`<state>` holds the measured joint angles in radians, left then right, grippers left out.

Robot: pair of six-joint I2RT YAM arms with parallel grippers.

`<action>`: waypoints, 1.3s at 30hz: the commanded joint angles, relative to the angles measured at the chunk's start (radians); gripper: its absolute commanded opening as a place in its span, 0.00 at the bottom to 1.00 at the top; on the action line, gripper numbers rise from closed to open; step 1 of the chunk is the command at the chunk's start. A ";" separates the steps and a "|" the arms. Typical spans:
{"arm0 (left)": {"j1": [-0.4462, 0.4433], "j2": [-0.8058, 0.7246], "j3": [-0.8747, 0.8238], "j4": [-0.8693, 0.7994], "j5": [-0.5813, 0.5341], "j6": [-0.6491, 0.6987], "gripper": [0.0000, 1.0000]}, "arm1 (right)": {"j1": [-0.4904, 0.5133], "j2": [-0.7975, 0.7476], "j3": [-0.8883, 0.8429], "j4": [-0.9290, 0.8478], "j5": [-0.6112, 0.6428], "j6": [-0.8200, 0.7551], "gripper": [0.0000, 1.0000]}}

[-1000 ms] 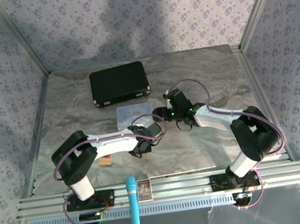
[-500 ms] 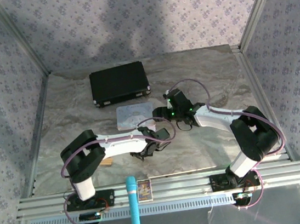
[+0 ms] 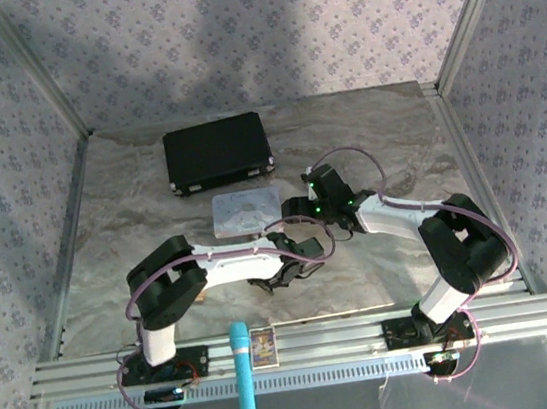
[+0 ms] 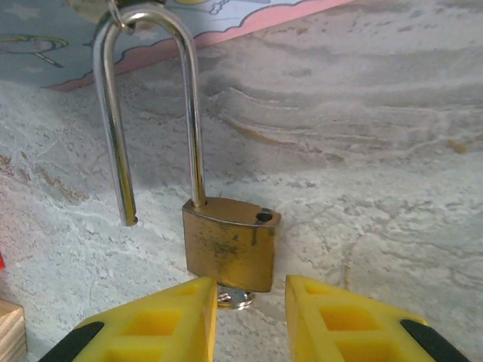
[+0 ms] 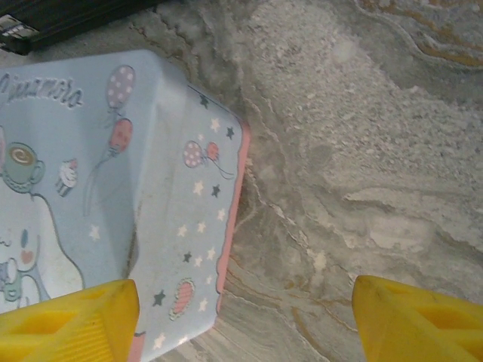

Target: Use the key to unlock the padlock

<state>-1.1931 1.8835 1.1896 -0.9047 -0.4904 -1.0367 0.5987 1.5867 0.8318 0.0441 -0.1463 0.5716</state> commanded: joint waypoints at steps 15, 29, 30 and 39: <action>0.046 -0.357 -0.061 0.051 -0.054 0.070 0.98 | -0.013 -0.146 -0.010 -0.094 0.071 -0.032 0.99; 0.385 -0.855 -0.428 0.294 0.203 0.098 1.00 | 0.305 -0.199 0.003 -0.188 0.343 0.019 0.95; 0.398 -0.865 -0.446 0.308 0.224 0.093 1.00 | 0.333 -0.172 0.019 -0.188 0.346 0.031 0.93; 0.451 -0.976 -0.553 0.321 0.258 0.056 1.00 | 0.448 0.095 0.149 -0.136 0.293 0.090 0.73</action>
<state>-0.7502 0.9447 0.6460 -0.5869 -0.2420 -0.9668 1.0351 1.6356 0.9360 -0.0975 0.1440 0.6304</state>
